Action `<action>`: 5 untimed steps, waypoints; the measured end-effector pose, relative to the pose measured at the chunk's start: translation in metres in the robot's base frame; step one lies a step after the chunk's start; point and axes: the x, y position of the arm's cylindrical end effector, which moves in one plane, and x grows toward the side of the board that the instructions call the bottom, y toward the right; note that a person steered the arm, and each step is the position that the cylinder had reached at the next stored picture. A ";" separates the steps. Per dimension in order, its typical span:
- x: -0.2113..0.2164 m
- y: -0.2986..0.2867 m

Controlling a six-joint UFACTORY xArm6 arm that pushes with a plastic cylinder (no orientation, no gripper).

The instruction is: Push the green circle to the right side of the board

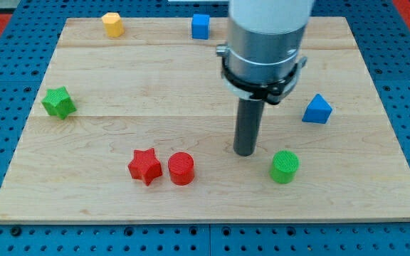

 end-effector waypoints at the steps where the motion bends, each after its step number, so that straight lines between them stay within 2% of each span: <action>1: 0.015 0.044; 2: 0.023 0.091; 5: 0.028 0.073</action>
